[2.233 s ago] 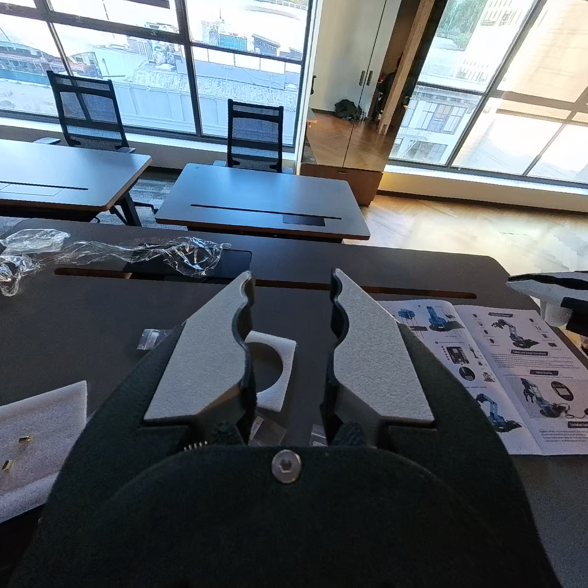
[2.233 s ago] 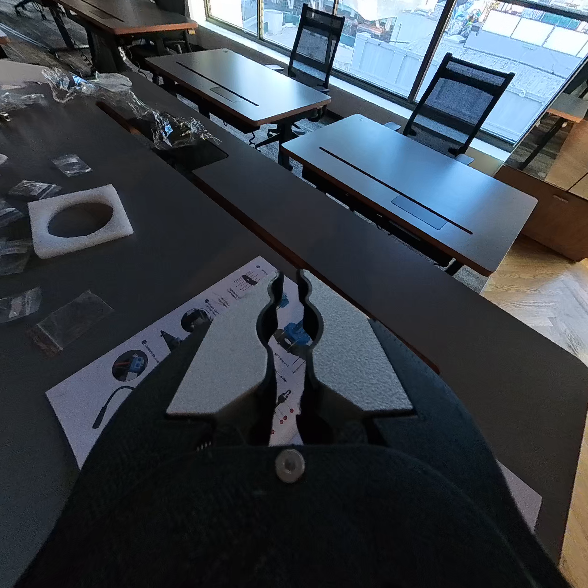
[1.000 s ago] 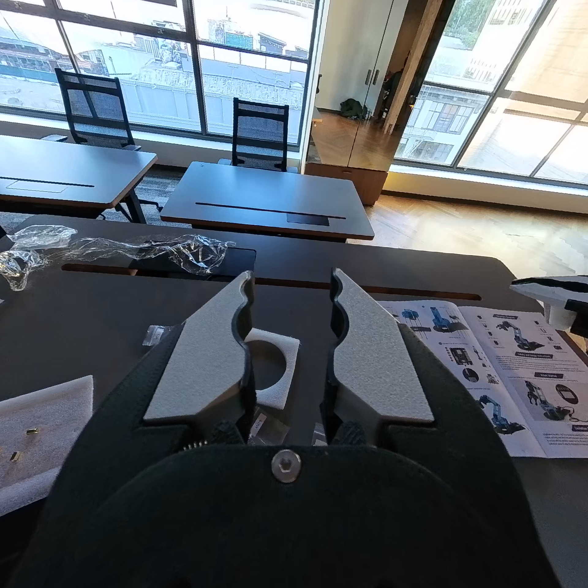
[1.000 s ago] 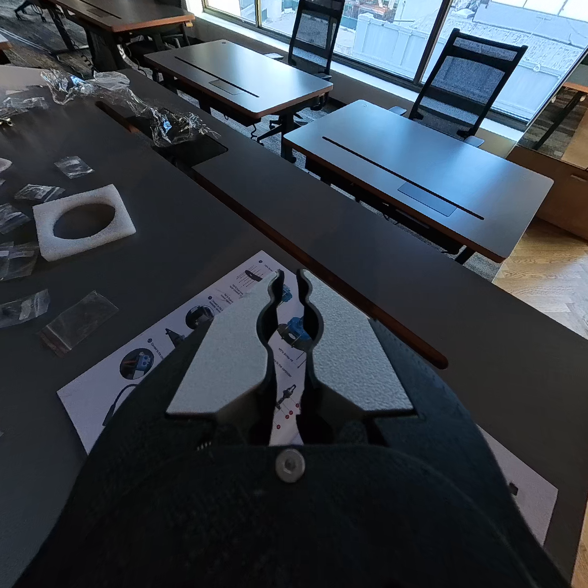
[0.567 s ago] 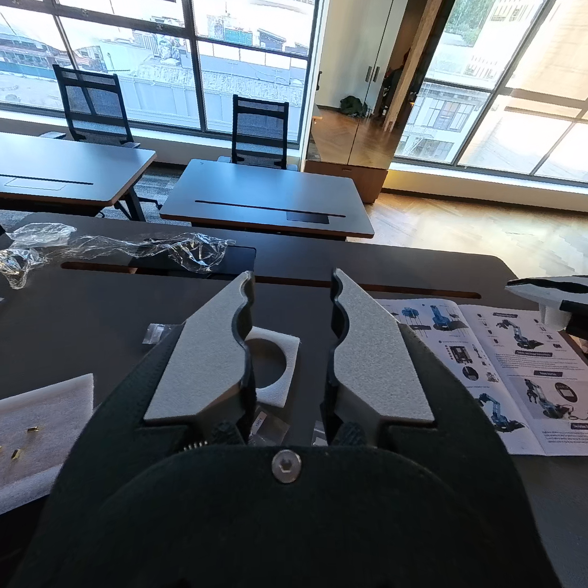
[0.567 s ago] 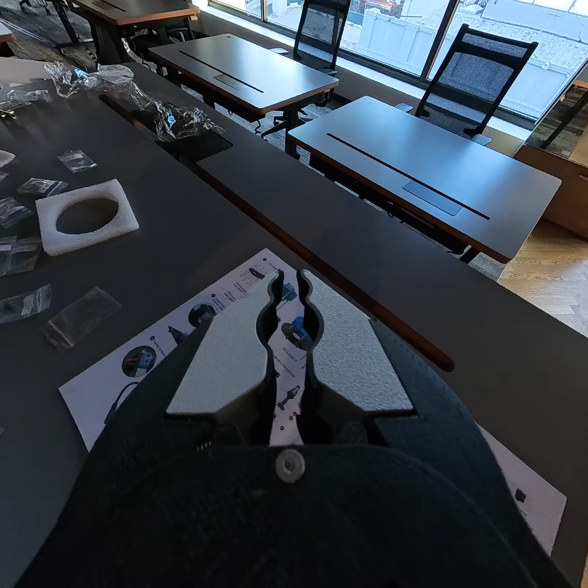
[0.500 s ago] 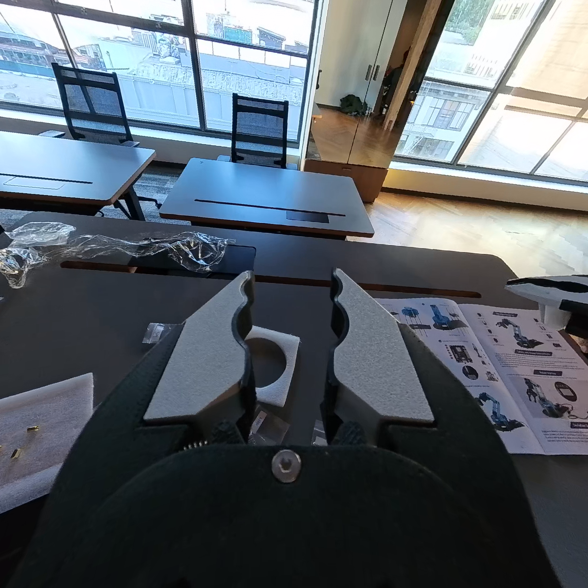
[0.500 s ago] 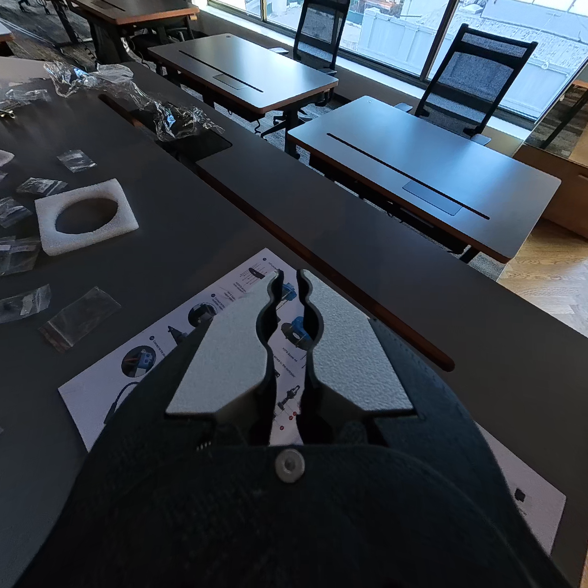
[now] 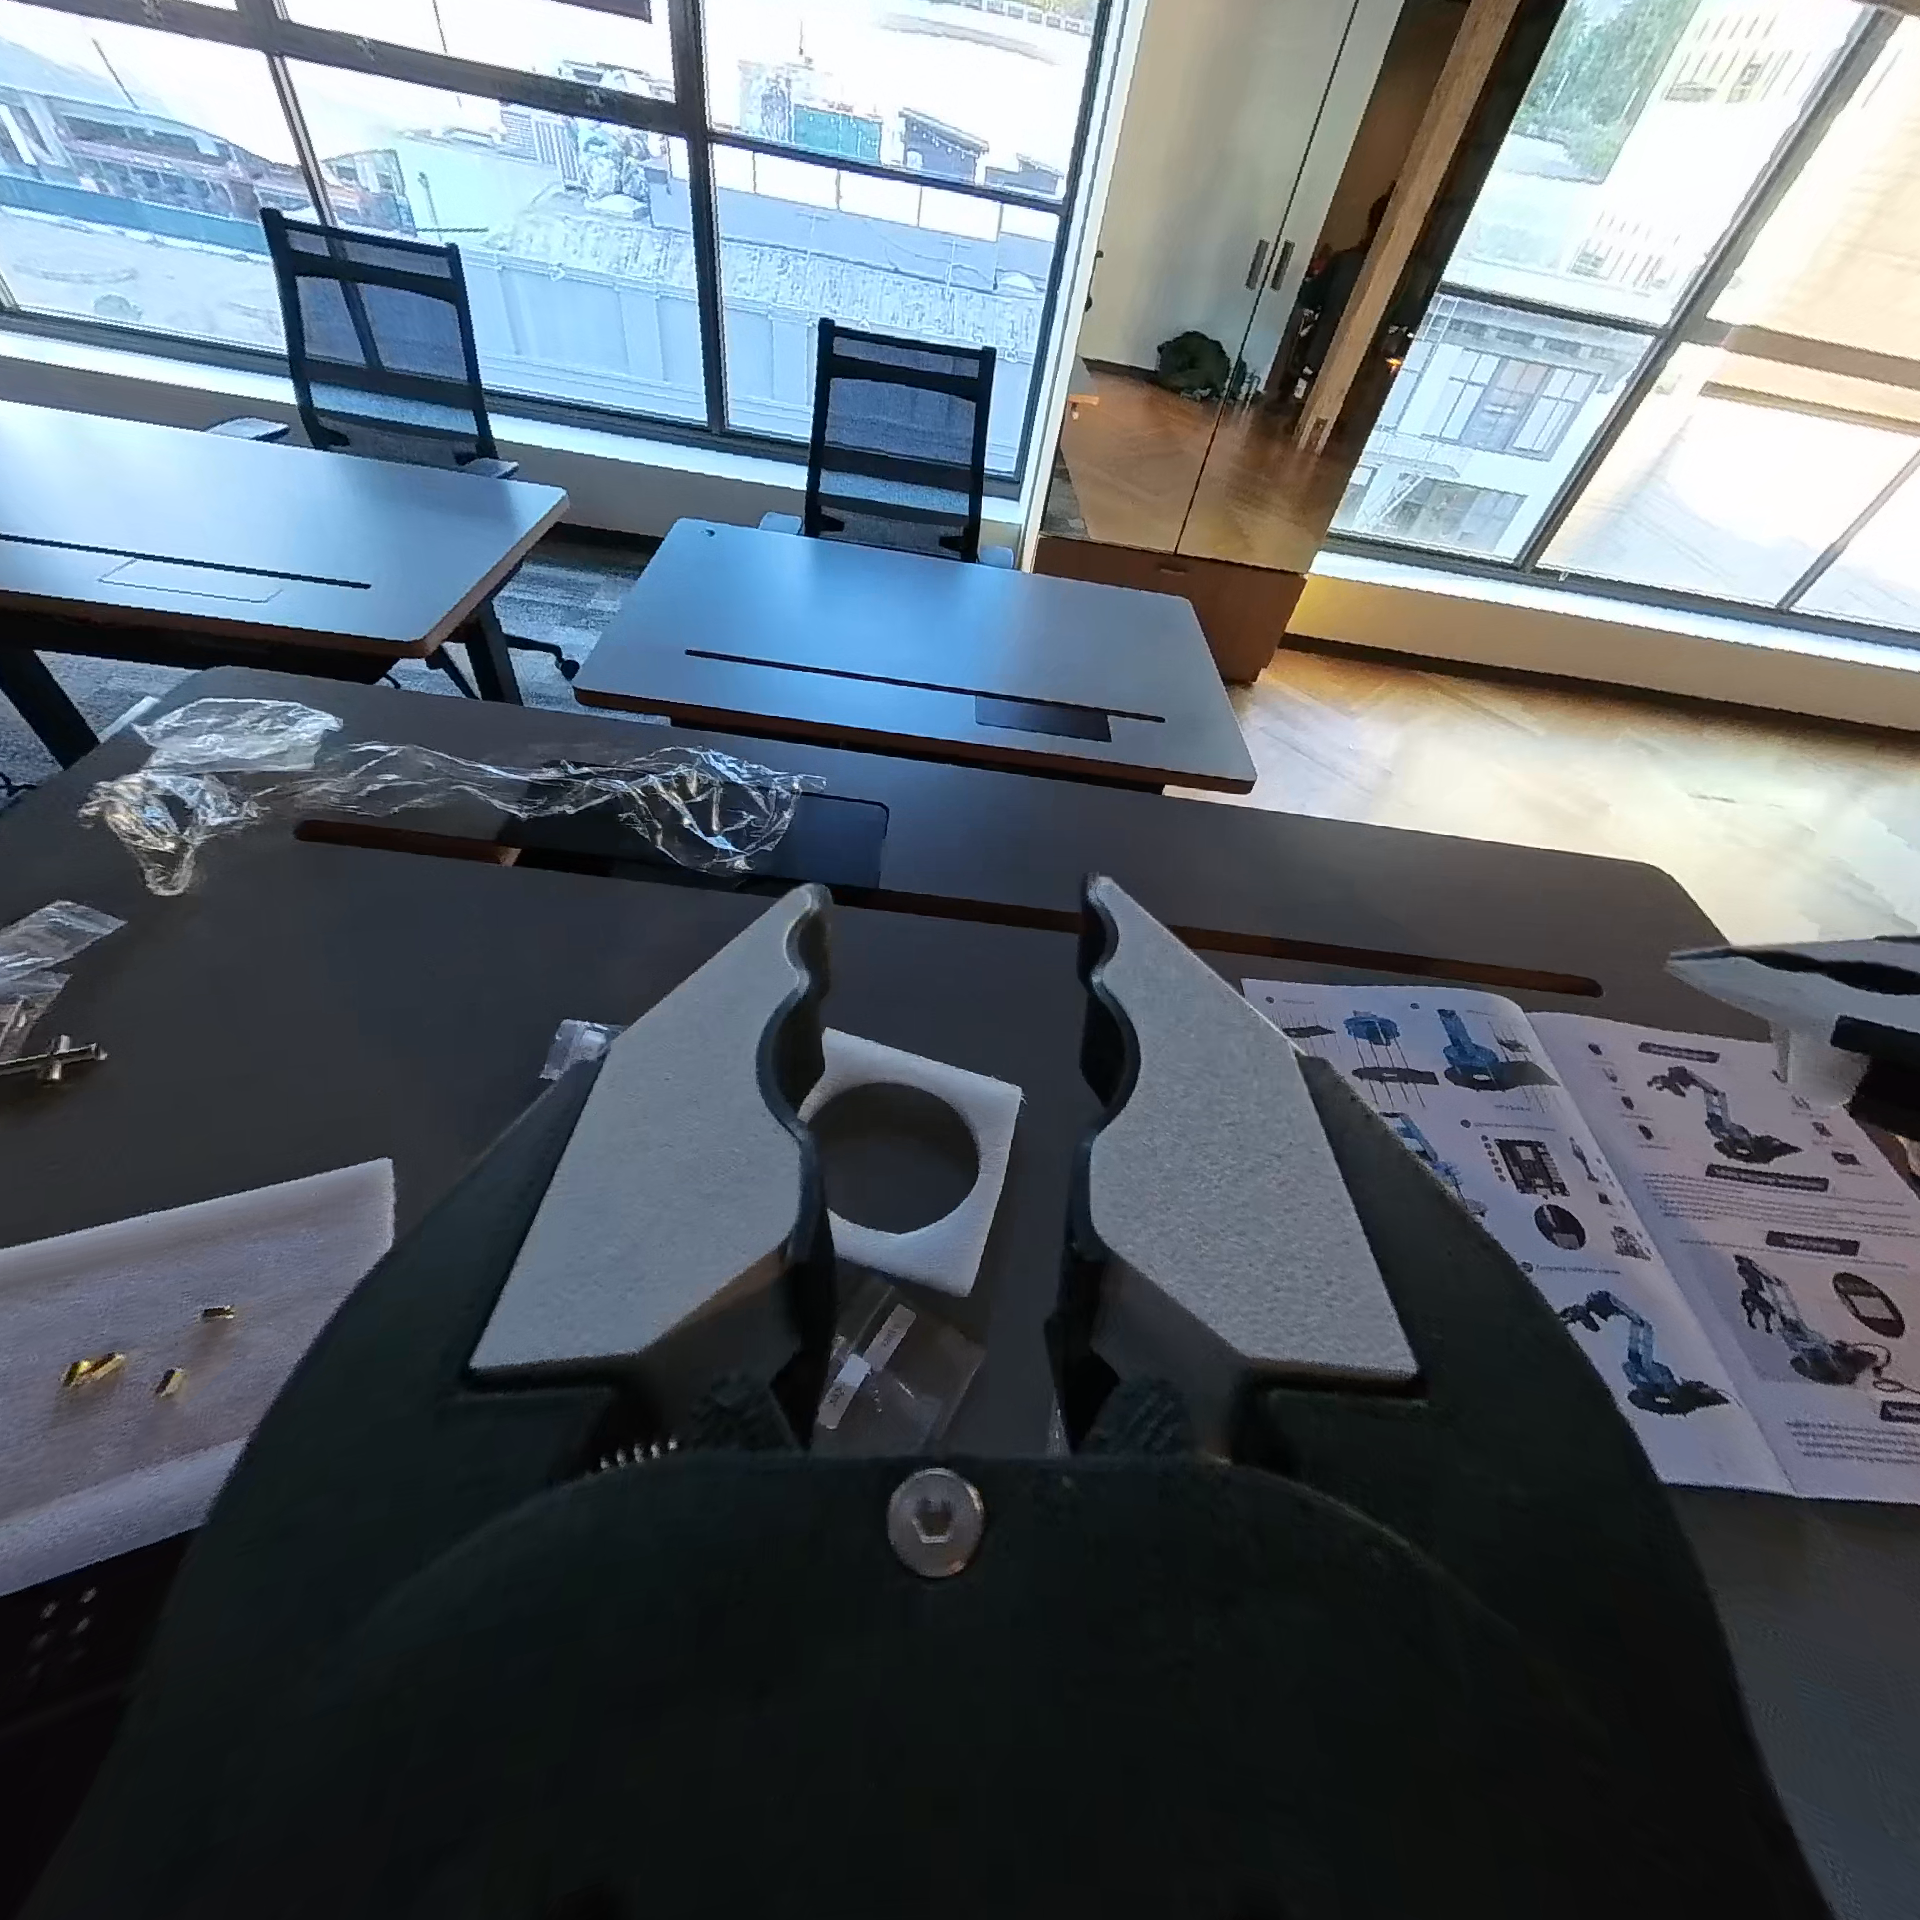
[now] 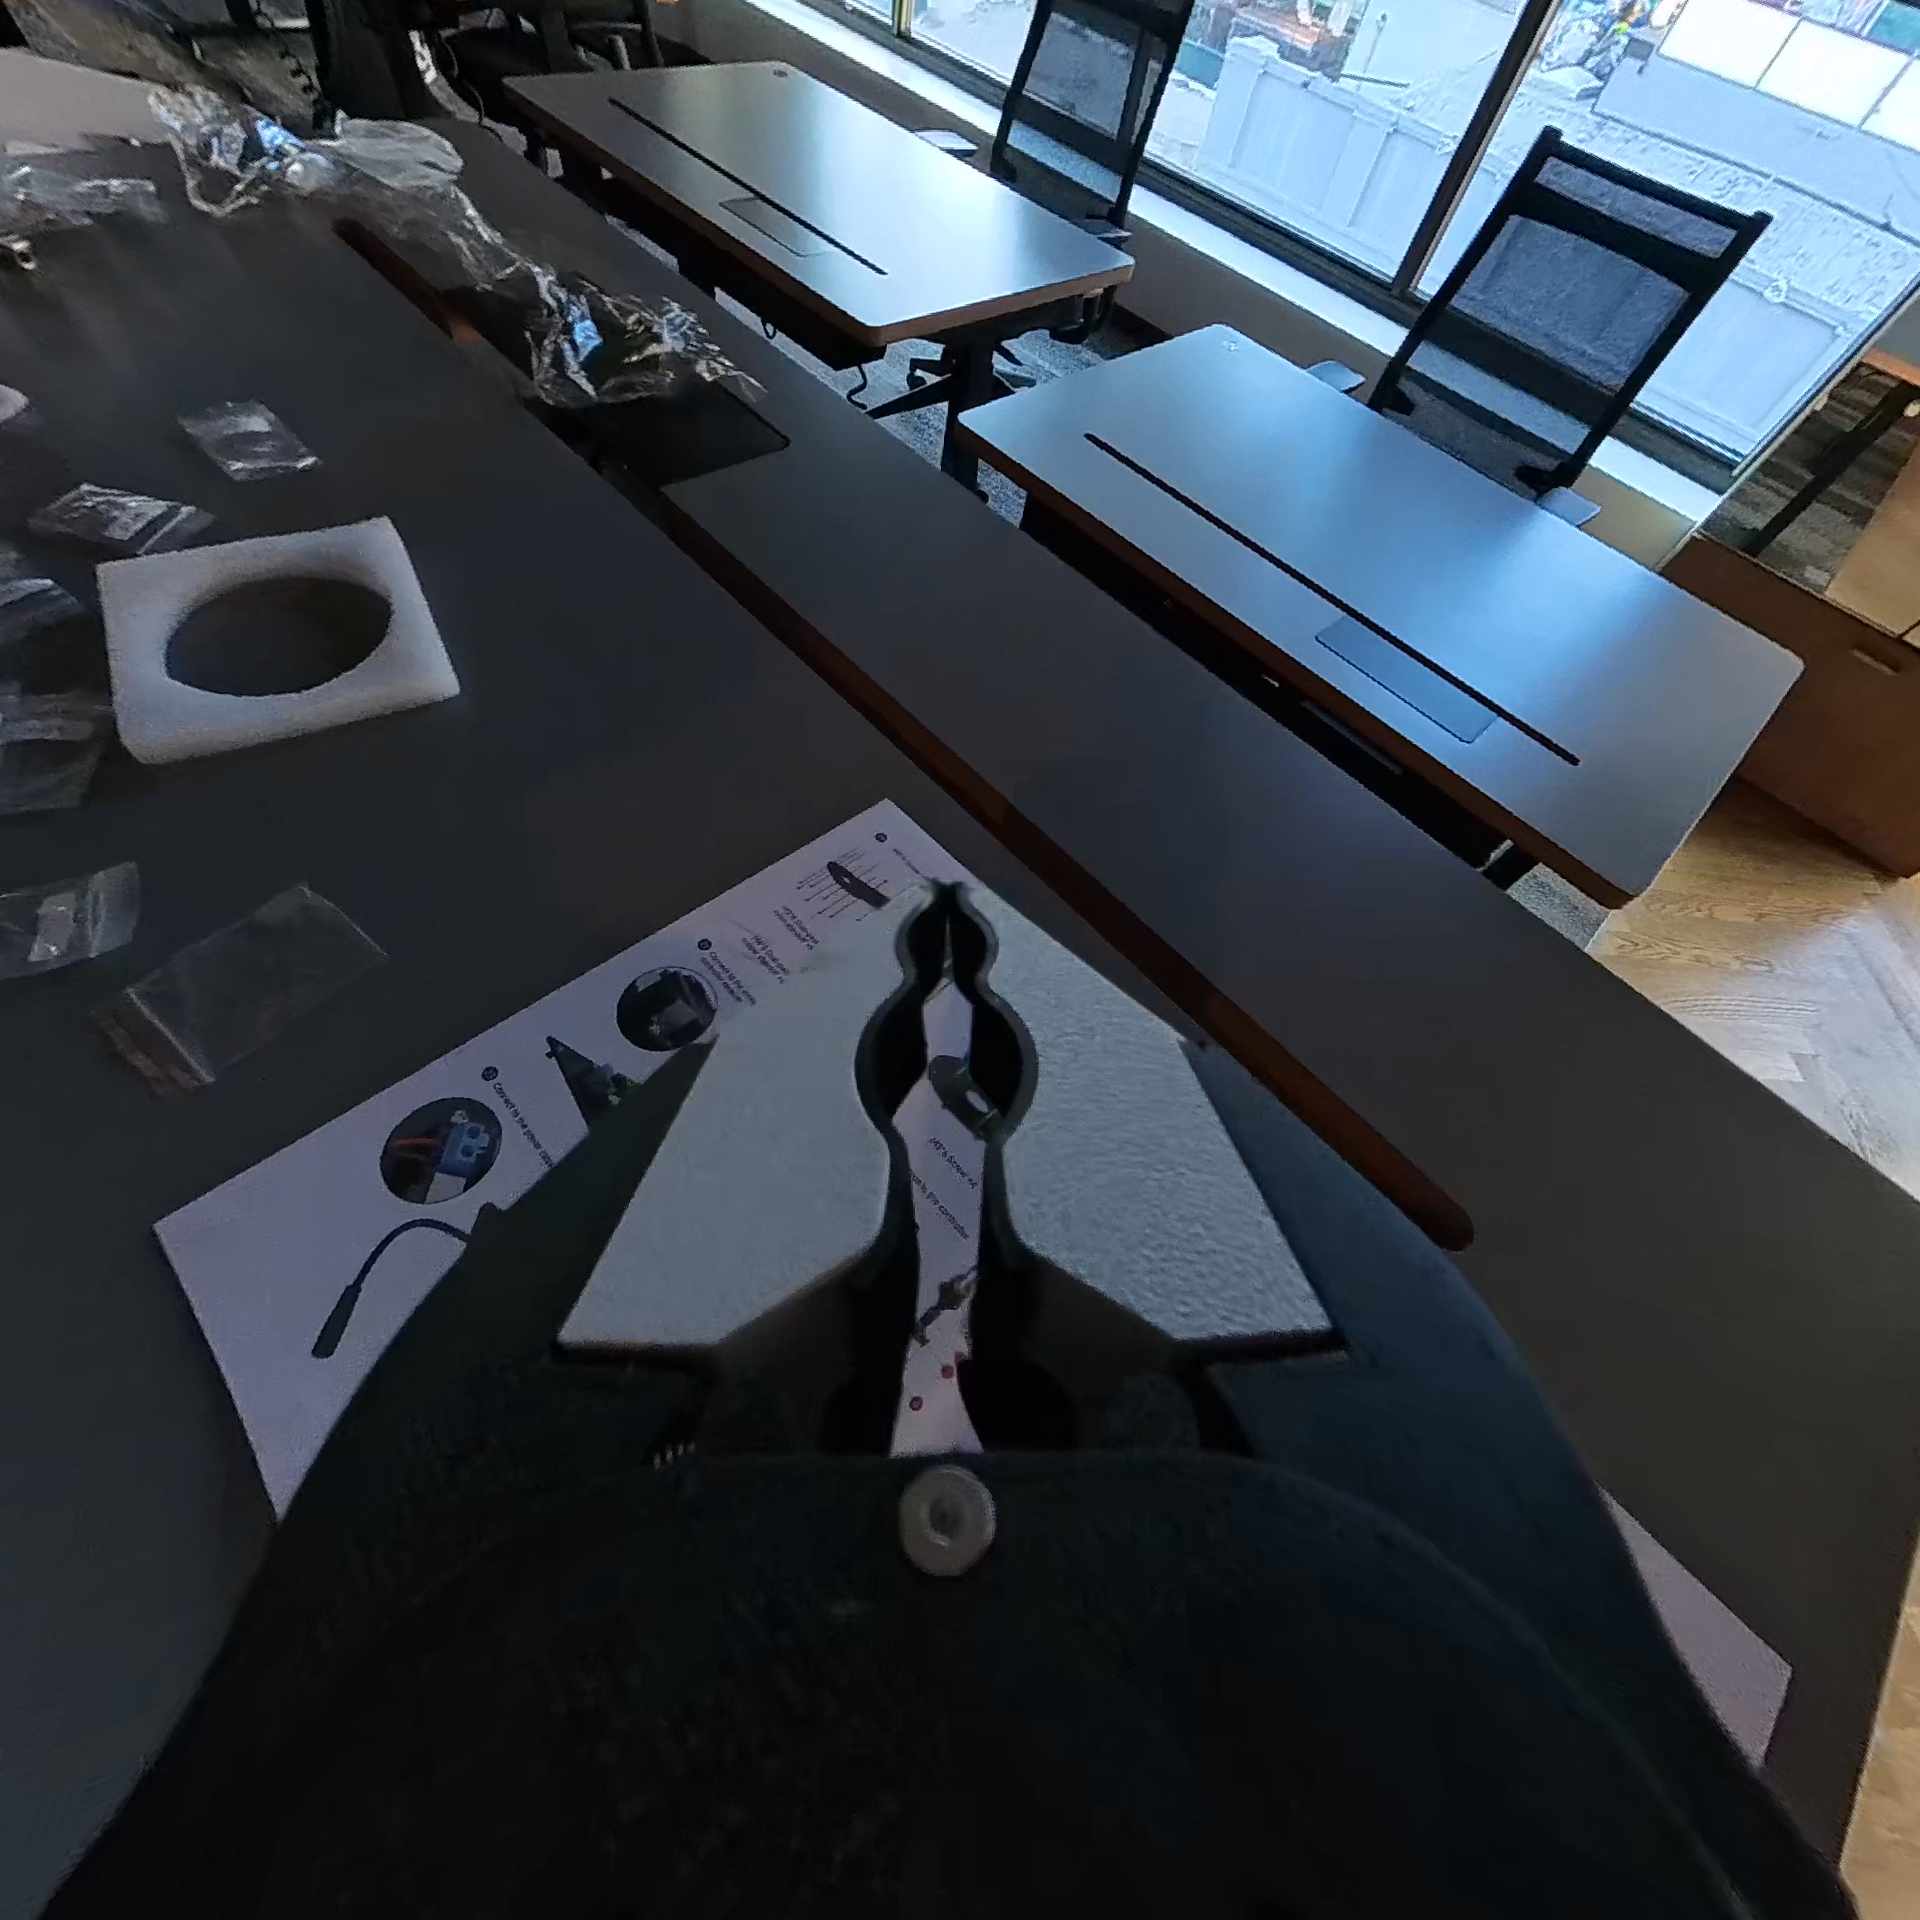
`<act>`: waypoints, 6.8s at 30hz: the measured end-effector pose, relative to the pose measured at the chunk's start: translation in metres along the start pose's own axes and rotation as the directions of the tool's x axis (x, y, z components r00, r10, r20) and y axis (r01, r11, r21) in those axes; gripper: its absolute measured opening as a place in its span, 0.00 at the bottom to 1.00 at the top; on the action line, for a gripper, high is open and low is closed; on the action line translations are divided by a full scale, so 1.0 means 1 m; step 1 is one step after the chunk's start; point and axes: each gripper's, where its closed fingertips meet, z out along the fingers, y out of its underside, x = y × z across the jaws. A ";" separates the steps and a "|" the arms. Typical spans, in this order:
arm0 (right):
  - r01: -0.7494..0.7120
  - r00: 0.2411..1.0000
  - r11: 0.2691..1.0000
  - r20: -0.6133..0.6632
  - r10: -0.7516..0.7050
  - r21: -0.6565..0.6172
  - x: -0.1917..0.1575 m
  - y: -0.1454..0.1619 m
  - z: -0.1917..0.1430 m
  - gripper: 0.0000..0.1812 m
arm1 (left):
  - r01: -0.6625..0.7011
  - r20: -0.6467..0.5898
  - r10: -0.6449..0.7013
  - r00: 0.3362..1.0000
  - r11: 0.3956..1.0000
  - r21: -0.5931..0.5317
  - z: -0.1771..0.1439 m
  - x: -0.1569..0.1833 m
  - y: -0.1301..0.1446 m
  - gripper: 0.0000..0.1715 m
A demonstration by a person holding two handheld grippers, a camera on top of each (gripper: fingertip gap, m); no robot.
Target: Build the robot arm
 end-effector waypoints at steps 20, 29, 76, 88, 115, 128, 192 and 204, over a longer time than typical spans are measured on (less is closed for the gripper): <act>-0.022 1.000 0.998 0.003 0.022 0.056 0.006 -0.011 -0.011 0.00 | 0.020 0.048 -0.022 0.999 0.999 0.046 -0.012 -0.016 -0.007 0.25; -0.005 0.999 0.999 -0.053 0.007 0.045 0.012 -0.009 -0.009 0.08 | 0.014 0.006 -0.014 1.000 0.999 0.037 -0.009 -0.006 -0.006 0.25; -0.012 0.993 0.988 -0.110 0.029 0.153 0.025 -0.030 -0.030 0.07 | -0.030 -0.051 0.028 0.998 0.999 -0.023 0.019 0.022 0.006 0.25; -0.029 0.994 0.990 -0.100 0.043 0.137 0.026 -0.027 -0.028 0.07 | -0.029 -0.053 0.027 0.998 0.999 -0.036 0.023 0.021 0.008 0.25; -0.024 0.996 0.993 -0.086 0.035 0.118 0.021 -0.030 -0.035 0.07 | -0.046 -0.116 0.039 0.992 0.997 -0.056 0.022 0.036 0.011 0.24; -0.079 0.989 0.971 0.140 0.048 0.227 -0.044 -0.070 -0.060 0.07 | -0.049 -0.229 0.088 0.969 0.984 0.169 -0.062 0.069 -0.024 0.23; -0.241 0.948 0.893 0.107 0.301 -0.381 -0.551 -0.108 0.269 0.14 | 0.137 0.139 -0.140 0.980 0.990 0.027 -0.497 -0.546 0.123 0.19; -0.344 0.901 0.735 0.015 0.433 -0.584 -0.551 -0.104 0.280 0.12 | 0.165 0.101 -0.164 0.981 0.986 0.004 -0.514 -0.590 0.133 0.19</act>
